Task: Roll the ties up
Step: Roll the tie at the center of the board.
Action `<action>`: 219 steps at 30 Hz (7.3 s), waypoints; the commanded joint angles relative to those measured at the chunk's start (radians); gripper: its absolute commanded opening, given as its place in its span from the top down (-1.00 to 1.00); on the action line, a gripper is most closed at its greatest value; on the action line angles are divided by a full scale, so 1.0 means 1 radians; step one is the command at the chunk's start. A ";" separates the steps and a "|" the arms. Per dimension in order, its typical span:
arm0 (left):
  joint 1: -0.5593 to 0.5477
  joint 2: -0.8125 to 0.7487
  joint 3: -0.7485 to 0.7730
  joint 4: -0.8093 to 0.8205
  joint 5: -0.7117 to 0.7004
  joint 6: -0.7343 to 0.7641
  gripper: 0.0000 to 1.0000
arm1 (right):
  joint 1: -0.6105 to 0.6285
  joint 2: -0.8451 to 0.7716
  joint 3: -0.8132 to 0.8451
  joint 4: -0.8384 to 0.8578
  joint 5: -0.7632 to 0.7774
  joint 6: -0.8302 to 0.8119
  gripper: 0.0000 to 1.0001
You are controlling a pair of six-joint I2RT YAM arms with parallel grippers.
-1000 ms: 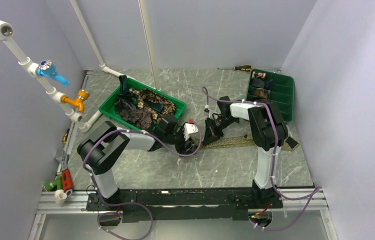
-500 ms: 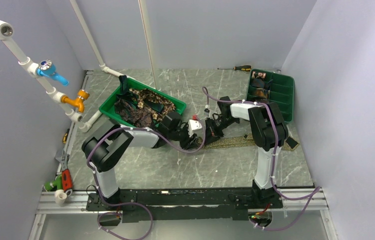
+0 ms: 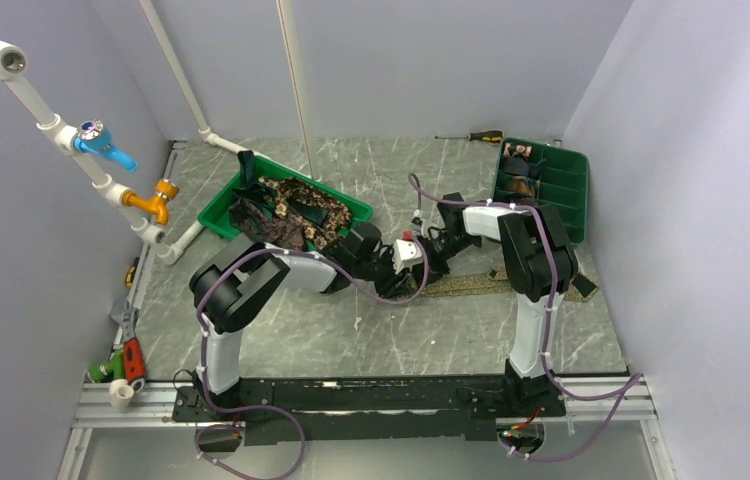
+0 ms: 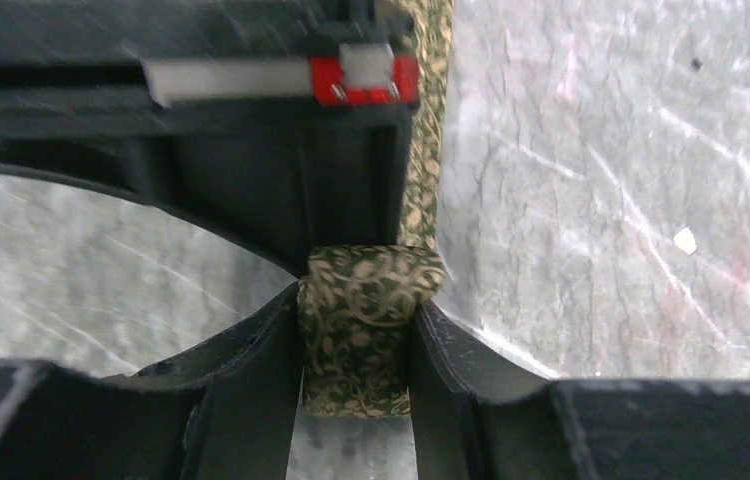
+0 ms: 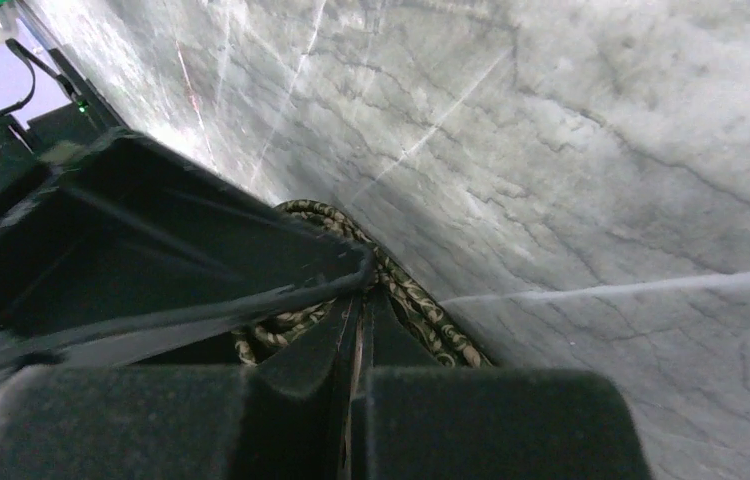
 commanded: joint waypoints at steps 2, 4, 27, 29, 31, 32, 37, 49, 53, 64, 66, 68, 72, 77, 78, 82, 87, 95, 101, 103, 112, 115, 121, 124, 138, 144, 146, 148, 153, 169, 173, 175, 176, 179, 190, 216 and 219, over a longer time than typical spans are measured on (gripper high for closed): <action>-0.017 0.053 -0.093 -0.134 -0.099 0.076 0.13 | 0.022 -0.001 -0.024 0.069 0.082 -0.030 1.00; -0.018 0.045 -0.110 -0.155 -0.110 0.087 0.15 | 0.023 -0.011 -0.032 0.080 0.071 -0.022 1.00; -0.011 0.051 -0.024 -0.368 -0.110 0.139 0.07 | -0.033 -0.112 0.018 -0.067 -0.153 -0.066 0.11; -0.011 0.051 -0.020 -0.367 -0.110 0.133 0.07 | -0.026 -0.093 0.024 -0.071 -0.141 -0.077 0.13; -0.010 0.052 -0.020 -0.368 -0.110 0.130 0.06 | -0.024 -0.069 0.026 -0.087 -0.125 -0.080 0.14; -0.011 0.054 -0.018 -0.368 -0.110 0.130 0.06 | -0.026 -0.061 0.028 -0.096 -0.117 -0.108 0.15; -0.009 0.054 -0.012 -0.368 -0.111 0.131 0.07 | -0.027 -0.077 0.004 -0.106 -0.107 -0.122 0.16; -0.009 0.057 0.002 -0.368 -0.103 0.131 0.04 | -0.043 -0.065 0.003 -0.084 -0.166 -0.091 0.48; -0.005 0.049 -0.003 -0.368 -0.097 0.133 -0.07 | -0.042 -0.054 0.030 -0.112 -0.138 -0.105 1.00; 0.074 -0.058 -0.047 -0.208 0.010 0.197 -0.53 | -0.061 -0.003 0.030 -0.076 0.134 -0.123 1.00; 0.086 -0.101 -0.080 -0.152 0.043 0.206 -0.57 | -0.060 0.013 0.030 -0.071 0.162 -0.136 1.00; 0.087 -0.128 -0.112 -0.103 0.060 0.219 -0.60 | -0.061 0.023 0.026 -0.067 0.188 -0.144 1.00; 0.081 -0.102 -0.127 -0.033 0.100 0.172 -0.71 | -0.061 0.023 0.016 -0.054 0.192 -0.146 1.00; 0.040 -0.044 -0.102 0.070 0.082 0.087 -0.72 | -0.061 0.014 0.001 -0.035 0.181 -0.138 1.00; 0.034 -0.029 -0.088 0.081 0.077 0.076 -0.69 | -0.061 0.012 -0.003 -0.033 0.181 -0.138 1.00; 0.021 0.024 -0.031 0.081 0.073 0.065 -0.46 | -0.060 0.007 0.000 -0.026 0.183 -0.134 1.00; 0.005 0.014 -0.006 0.083 0.115 0.087 -0.08 | -0.060 0.008 -0.005 -0.017 0.182 -0.125 1.00; -0.045 0.046 0.059 0.097 0.141 0.032 0.07 | -0.056 0.010 0.000 -0.003 0.172 -0.109 1.00; -0.051 0.127 0.081 0.057 0.118 0.028 0.04 | -0.054 0.006 -0.002 0.004 0.159 -0.098 1.00; -0.050 0.149 0.082 0.019 0.088 0.039 -0.01 | -0.053 -0.001 -0.006 0.013 0.152 -0.092 1.00; -0.040 0.164 0.069 -0.198 -0.093 0.127 0.30 | -0.056 -0.043 -0.004 -0.014 0.076 -0.074 1.00; -0.033 0.142 0.061 -0.280 -0.106 0.160 0.43 | -0.084 -0.096 0.016 -0.070 0.049 -0.108 0.90; -0.032 0.133 0.096 -0.441 -0.122 0.156 0.45 | -0.105 -0.126 0.053 -0.176 -0.103 -0.132 0.27; -0.035 0.128 0.102 -0.454 -0.122 0.139 0.43 | -0.087 -0.126 0.040 -0.149 -0.144 -0.098 0.11; -0.036 0.126 0.104 -0.467 -0.125 0.145 0.37 | -0.097 -0.170 0.038 -0.184 -0.248 -0.130 0.04; -0.036 0.124 0.104 -0.466 -0.126 0.144 0.34 | -0.054 -0.136 0.057 -0.135 -0.210 -0.091 0.06; -0.036 0.126 0.104 -0.466 -0.123 0.142 0.33 | -0.044 -0.111 0.062 -0.130 -0.168 -0.091 0.13; -0.036 0.125 0.104 -0.466 -0.122 0.142 0.32 | -0.042 -0.085 0.067 -0.134 -0.134 -0.096 0.19; -0.036 0.117 0.100 -0.462 -0.113 0.145 0.28 | -0.042 -0.055 0.075 -0.121 -0.080 -0.094 0.22; 0.027 0.001 0.000 -0.264 0.004 0.158 -0.54 | -0.093 0.044 0.113 -0.181 0.084 -0.233 1.00; 0.056 -0.070 -0.069 -0.109 0.055 0.162 -0.85 | -0.095 0.056 0.073 -0.155 0.149 -0.242 1.00; 0.059 -0.093 -0.103 -0.047 0.059 0.172 -0.95 | -0.100 0.067 0.067 -0.151 0.167 -0.243 1.00; 0.059 -0.097 -0.116 -0.016 0.063 0.174 -0.97 | -0.104 0.073 0.067 -0.150 0.171 -0.242 1.00; 0.055 -0.078 -0.115 0.030 0.060 0.141 -0.99 | -0.118 0.080 0.067 -0.142 0.185 -0.242 1.00; -0.031 0.041 0.057 0.075 0.031 0.168 -0.71 | -0.138 0.104 0.074 -0.147 0.219 -0.233 1.00; -0.007 0.028 -0.009 -0.530 0.071 0.456 0.47 | -0.217 -0.272 0.092 -0.287 0.345 -0.428 0.17; 0.000 0.027 0.000 -0.584 0.084 0.505 0.48 | -0.217 -0.306 0.067 -0.221 0.484 -0.467 0.07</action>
